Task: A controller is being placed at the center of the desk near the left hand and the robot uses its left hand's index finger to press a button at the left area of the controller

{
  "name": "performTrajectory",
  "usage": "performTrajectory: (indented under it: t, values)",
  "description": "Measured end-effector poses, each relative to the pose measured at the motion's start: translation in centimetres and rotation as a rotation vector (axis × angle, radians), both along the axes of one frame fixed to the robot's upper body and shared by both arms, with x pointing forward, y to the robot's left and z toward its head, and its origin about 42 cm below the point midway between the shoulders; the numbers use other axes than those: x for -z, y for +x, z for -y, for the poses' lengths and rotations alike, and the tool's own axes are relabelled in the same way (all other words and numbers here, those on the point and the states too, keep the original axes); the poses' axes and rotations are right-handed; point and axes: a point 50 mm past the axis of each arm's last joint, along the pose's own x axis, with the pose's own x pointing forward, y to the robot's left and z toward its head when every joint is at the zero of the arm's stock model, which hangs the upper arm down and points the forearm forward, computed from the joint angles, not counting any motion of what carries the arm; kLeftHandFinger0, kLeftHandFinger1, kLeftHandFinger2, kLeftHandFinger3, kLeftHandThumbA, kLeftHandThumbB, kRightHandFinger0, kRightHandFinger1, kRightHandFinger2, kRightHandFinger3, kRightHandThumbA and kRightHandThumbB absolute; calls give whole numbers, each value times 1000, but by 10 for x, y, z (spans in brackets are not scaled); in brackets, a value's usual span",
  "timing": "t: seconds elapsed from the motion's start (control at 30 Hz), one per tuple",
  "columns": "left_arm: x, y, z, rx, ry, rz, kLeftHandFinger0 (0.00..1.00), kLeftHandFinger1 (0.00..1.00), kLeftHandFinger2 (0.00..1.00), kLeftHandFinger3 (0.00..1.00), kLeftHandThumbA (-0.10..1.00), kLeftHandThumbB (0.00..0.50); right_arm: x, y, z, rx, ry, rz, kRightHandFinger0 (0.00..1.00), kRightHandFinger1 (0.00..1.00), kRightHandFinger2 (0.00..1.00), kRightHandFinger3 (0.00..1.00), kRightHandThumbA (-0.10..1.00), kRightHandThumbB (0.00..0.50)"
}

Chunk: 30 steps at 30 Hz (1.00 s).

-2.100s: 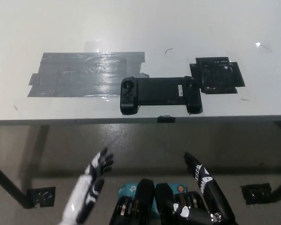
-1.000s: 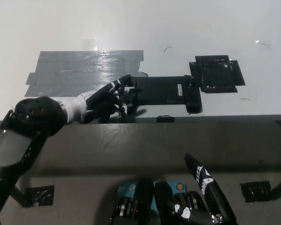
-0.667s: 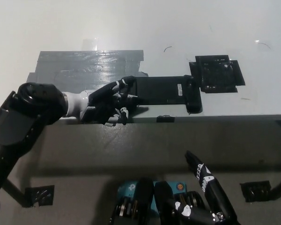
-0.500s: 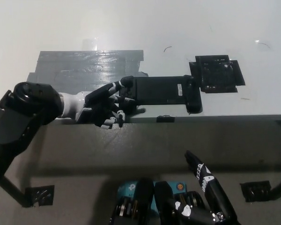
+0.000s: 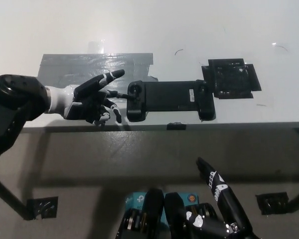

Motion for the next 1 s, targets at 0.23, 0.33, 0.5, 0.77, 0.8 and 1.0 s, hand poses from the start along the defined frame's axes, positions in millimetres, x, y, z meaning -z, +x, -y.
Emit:
performTrajectory:
  t: [0.23,0.33,0.5,0.77,0.8,1.0]
  values:
    - [3,-4,1,11,2,2,0,167,510,1000,1000,443,-2,2,-1,-5,-2,8,1000,1000,1000,1000,820,209]
    - [5,-5,2,17,6,1,0,145,500,1000,1000,447,-2,3,-1,-7,-3,9,1000,1000,1000,1000,818,207]
    - [7,-7,5,24,13,6,0,108,482,1000,1000,449,-3,3,-1,-11,-5,10,1000,1000,1000,1000,812,186]
    - [12,-5,7,8,31,5,0,124,505,1000,1000,431,-4,4,-2,-14,-7,15,1000,1000,1000,1000,802,196]
    - [13,-4,6,-1,32,2,0,120,501,1000,1000,451,-4,4,-2,-14,-7,15,1000,1000,1000,1000,804,196]
    - [13,0,7,-41,12,15,0,106,437,1000,1000,456,-4,4,-2,-14,-10,17,1000,1000,1000,1000,797,193]
